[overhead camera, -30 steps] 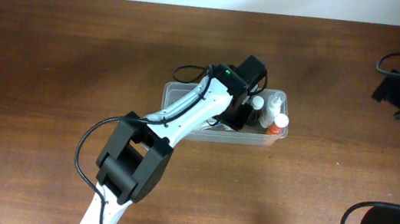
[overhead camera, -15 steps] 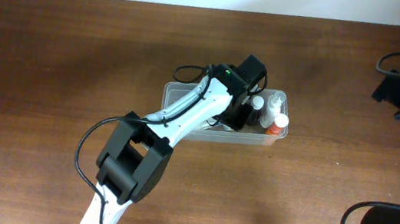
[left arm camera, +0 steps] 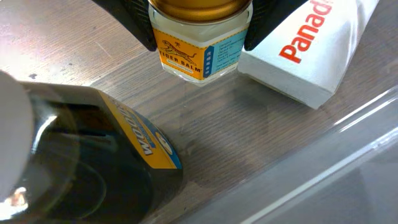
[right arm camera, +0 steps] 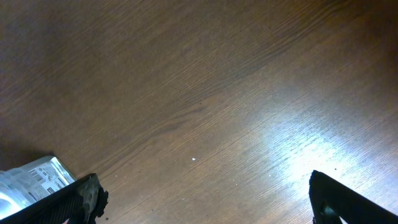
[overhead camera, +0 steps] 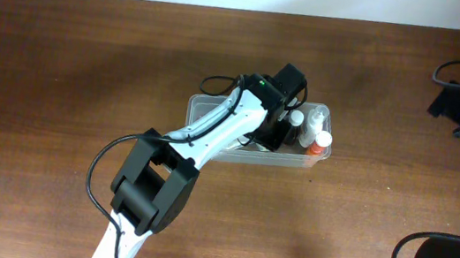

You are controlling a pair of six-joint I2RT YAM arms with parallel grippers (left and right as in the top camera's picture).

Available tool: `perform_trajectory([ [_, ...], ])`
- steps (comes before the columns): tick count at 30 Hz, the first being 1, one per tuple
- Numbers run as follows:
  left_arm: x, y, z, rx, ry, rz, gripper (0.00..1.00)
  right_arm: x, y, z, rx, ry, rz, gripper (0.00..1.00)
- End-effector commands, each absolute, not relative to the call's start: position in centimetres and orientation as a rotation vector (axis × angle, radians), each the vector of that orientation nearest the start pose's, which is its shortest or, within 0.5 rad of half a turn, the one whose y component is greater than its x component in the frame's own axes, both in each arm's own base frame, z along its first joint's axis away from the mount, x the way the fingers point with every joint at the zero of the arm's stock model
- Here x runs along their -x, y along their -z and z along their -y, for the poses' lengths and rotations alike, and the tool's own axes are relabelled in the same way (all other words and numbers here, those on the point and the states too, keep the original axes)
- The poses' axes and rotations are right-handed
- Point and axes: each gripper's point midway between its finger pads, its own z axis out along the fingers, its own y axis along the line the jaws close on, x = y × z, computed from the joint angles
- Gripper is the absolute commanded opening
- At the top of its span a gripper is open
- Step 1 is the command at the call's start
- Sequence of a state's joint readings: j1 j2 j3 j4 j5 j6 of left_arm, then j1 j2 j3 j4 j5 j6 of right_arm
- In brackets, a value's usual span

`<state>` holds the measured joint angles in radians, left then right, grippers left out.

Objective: Pack container
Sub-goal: 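Lower the gold-lidded jar into the container beside the Panadol box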

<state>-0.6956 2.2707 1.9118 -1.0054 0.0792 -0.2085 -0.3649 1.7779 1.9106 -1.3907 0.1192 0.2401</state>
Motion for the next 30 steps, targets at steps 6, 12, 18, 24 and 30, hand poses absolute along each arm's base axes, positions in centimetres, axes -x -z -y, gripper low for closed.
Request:
perform_trajectory([
  [6, -37.38, -5.07, 32.86, -0.757, 0.252, -2.862, 0.38, -35.0, -23.0, 15.82, -0.891, 0.207, -2.69, 0.98],
  [12, -37.53, -5.05, 32.68, -0.754, 0.234, -2.859, 0.38, -35.0, -23.0, 15.82, -0.891, 0.207, -2.69, 0.98],
  [18, -37.8, -4.98, 32.13, -0.747, 0.182, -2.855, 0.38, -35.0, -23.0, 15.82, -0.891, 0.207, -2.69, 0.98],
  [24, -37.79, -4.98, 32.12, -0.747, 0.183, -2.856, 0.39, -35.0, -23.0, 15.82, -0.891, 0.207, -2.69, 0.98],
  [30, -37.77, -4.98, 32.11, -0.747, 0.182, -2.857, 0.49, -35.0, -23.0, 15.82, -0.891, 0.207, -2.69, 0.98],
])
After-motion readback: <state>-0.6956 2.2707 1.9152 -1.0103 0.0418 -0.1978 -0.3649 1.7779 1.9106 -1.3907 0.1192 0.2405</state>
